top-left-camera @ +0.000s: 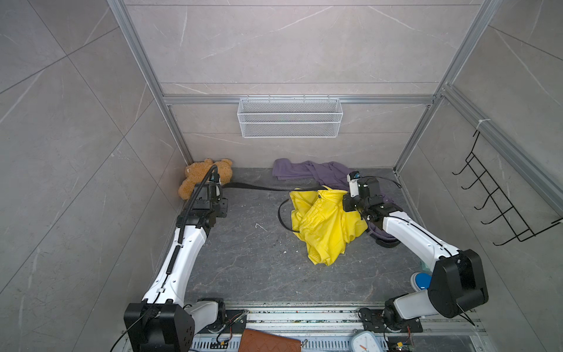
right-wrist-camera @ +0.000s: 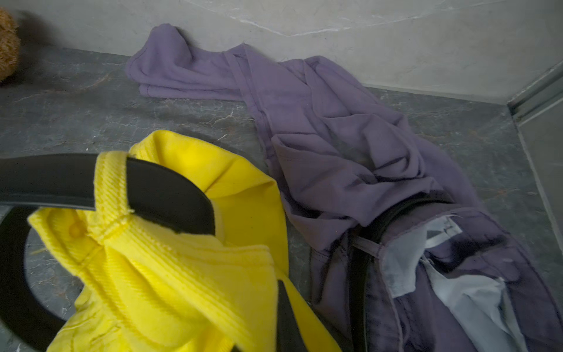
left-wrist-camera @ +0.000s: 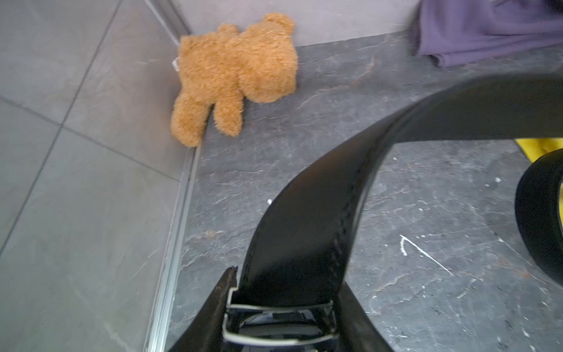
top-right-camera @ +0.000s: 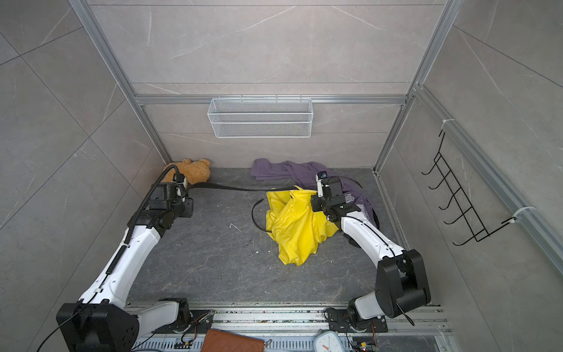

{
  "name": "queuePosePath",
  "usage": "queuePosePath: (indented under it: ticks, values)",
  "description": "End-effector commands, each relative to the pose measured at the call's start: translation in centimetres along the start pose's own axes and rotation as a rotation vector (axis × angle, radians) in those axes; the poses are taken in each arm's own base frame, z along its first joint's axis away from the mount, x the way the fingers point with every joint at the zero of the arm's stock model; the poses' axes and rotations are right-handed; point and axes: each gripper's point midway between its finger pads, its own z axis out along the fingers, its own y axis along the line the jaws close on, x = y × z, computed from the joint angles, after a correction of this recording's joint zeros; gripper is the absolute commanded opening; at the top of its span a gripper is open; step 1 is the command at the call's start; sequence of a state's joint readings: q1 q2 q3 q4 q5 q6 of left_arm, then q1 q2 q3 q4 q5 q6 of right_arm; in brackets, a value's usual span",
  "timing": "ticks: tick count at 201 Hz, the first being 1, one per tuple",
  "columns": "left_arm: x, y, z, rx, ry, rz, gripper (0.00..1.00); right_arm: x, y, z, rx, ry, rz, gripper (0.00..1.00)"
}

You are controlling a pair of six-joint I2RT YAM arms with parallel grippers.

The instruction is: Remove the belt from the trousers

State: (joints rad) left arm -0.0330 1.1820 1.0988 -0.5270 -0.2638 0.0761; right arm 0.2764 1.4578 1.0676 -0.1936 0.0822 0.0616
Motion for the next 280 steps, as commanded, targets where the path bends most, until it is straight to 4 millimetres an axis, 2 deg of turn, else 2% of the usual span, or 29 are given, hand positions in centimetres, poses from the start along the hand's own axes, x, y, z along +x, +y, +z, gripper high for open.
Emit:
queuePosePath:
  ticks: [1, 8, 17, 27, 37, 51, 61, 70, 86, 95, 110, 120, 136, 158, 165, 174, 185, 207, 229, 280]
  values:
    - [-0.8, 7.8, -2.8, -0.299, -0.069, -0.219, 0.00, -0.3, -4.9, -1.6, 0.182, -0.028, 0.073, 0.00]
    - [-0.3, 8.5, -2.8, -0.314, -0.059, -0.249, 0.00, -0.4, -4.9, -1.7, 0.179, -0.034, 0.073, 0.00]
    - [-0.1, 8.0, -2.4, -0.271, -0.052, -0.264, 0.00, -0.7, -4.5, -1.8, 0.154, -0.050, 0.064, 0.00]
    - [0.0, 6.5, -1.8, -0.185, -0.047, -0.263, 0.00, -1.1, -4.0, -2.0, 0.121, -0.066, 0.054, 0.00]
    - [0.4, 4.9, -1.1, -0.099, -0.029, -0.259, 0.00, -1.7, -2.6, -2.3, 0.044, -0.107, 0.024, 0.00]
    - [1.6, 3.1, -0.3, -0.039, 0.022, -0.247, 0.01, -2.6, -1.1, -2.9, -0.029, -0.163, 0.002, 0.00]
    - [2.7, 2.1, 0.0, -0.016, 0.058, -0.239, 0.19, -3.2, -0.3, -3.4, -0.055, -0.193, -0.017, 0.00]
    - [3.5, 1.3, -0.1, 0.000, 0.066, -0.232, 0.44, -3.9, 1.0, -4.0, -0.118, -0.228, -0.048, 0.00]
    - [4.2, 0.2, -1.0, 0.003, 0.042, -0.215, 0.79, -4.8, 3.5, -4.9, -0.211, -0.276, -0.112, 0.00]
    - [4.0, -0.5, -1.8, 0.016, 0.008, -0.200, 0.90, -5.1, 4.6, -5.3, -0.237, -0.286, -0.139, 0.00]
    - [3.0, -2.4, -3.0, 0.079, -0.048, -0.150, 0.99, -5.4, 6.6, -5.9, -0.291, -0.301, -0.193, 0.00]
    - [2.0, -3.8, -3.6, 0.104, -0.073, -0.096, 1.00, -5.5, 7.7, -6.2, -0.324, -0.307, -0.225, 0.00]
    - [0.1, -7.4, -4.6, 0.180, -0.124, 0.023, 1.00, -5.5, 9.3, -6.8, -0.366, -0.316, -0.275, 0.00]
    - [-3.3, -14.0, -6.0, 0.391, -0.219, 0.164, 1.00, -5.4, 10.8, -7.3, -0.407, -0.307, -0.319, 0.00]
    - [-3.9, -16.5, -6.3, 0.508, -0.222, 0.195, 1.00, -5.3, 11.3, -7.4, -0.419, -0.298, -0.333, 0.00]
    - [-4.9, -18.8, -6.3, 0.582, -0.220, 0.215, 1.00, -5.1, 11.9, -7.4, -0.432, -0.285, -0.355, 0.00]
    - [-5.4, -21.8, -6.3, 0.673, -0.218, 0.277, 1.00, -5.1, 12.5, -7.5, -0.437, -0.281, -0.371, 0.00]
    - [-5.8, -26.0, -5.8, 0.682, -0.243, 0.447, 1.00, -5.0, 12.8, -7.5, -0.437, -0.273, -0.388, 0.00]
    - [-6.3, -28.3, -5.0, 0.659, -0.262, 0.547, 1.00, -5.1, 13.2, -7.8, -0.450, -0.272, -0.402, 0.00]
    - [-9.2, -29.2, -2.3, 0.503, -0.358, 0.600, 0.96, -5.0, 13.7, -8.2, -0.469, -0.270, -0.416, 0.00]
